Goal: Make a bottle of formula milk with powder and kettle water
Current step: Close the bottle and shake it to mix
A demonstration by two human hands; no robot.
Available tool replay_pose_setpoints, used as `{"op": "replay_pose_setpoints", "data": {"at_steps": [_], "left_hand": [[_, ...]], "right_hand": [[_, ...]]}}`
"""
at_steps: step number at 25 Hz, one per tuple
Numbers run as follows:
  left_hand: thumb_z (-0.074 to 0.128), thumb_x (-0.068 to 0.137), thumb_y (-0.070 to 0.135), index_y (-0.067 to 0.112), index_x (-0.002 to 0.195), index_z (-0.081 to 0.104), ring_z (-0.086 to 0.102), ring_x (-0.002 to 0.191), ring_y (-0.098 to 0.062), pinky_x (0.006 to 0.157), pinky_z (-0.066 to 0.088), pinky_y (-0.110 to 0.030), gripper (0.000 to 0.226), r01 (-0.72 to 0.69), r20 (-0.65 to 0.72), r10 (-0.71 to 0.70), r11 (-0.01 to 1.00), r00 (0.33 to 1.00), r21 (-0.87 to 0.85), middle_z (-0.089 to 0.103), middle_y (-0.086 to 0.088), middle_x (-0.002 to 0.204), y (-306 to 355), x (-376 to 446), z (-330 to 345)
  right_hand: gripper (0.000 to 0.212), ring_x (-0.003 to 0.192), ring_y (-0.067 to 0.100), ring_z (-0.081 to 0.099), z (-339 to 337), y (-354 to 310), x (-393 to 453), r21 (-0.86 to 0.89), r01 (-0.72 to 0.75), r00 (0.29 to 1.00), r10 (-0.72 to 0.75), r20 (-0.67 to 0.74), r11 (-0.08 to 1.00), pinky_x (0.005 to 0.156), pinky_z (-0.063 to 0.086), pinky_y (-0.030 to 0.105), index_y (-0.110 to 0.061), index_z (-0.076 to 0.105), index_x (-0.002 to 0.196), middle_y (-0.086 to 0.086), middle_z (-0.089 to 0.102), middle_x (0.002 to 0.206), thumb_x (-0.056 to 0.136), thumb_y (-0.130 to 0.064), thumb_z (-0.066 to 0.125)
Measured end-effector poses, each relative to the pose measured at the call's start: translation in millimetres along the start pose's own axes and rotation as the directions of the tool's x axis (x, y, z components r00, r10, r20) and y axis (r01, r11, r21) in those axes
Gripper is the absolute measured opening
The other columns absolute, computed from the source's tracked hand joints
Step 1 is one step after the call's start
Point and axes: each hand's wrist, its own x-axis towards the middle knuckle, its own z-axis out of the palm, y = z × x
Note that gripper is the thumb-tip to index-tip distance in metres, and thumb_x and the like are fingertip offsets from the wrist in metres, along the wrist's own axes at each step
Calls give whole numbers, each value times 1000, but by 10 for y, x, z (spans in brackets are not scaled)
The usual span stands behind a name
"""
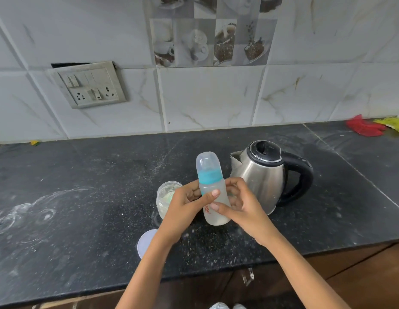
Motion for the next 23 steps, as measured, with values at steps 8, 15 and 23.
{"op": "replay_pose_setpoints", "data": {"at_steps": [8,15,23], "left_hand": [[57,90,12,7,121,59,64,107,-20,84,51,-24,32,-66,-24,65,994,998,-86,69,-7,115,326,47,-71],[65,85,7,-4,111,60,68,91,-32,77,56,-36,29,-63,41,65,997,997,-48,68,-22,106,368,159,-46],[79,73,23,10,103,67,71,87,-23,77,57,-50,35,-192,-253,230,967,940,167,74,-4,92,444,160,236]], "right_hand": [[65,105,22,66,-17,-81,87,384,-128,984,70,162,914,90,55,37,-12,48,128,4,72,108,75,-34,80],[70,97,24,66,-77,-77,114,360,-189,938,60,340,913,80,57,41,-14,55,124,10,68,102,69,-49,80],[38,102,13,67,45,-139,126,107,209,978,-206,-37,972,85,53,27,-33,64,112,-2,71,107,76,-42,71]]}}
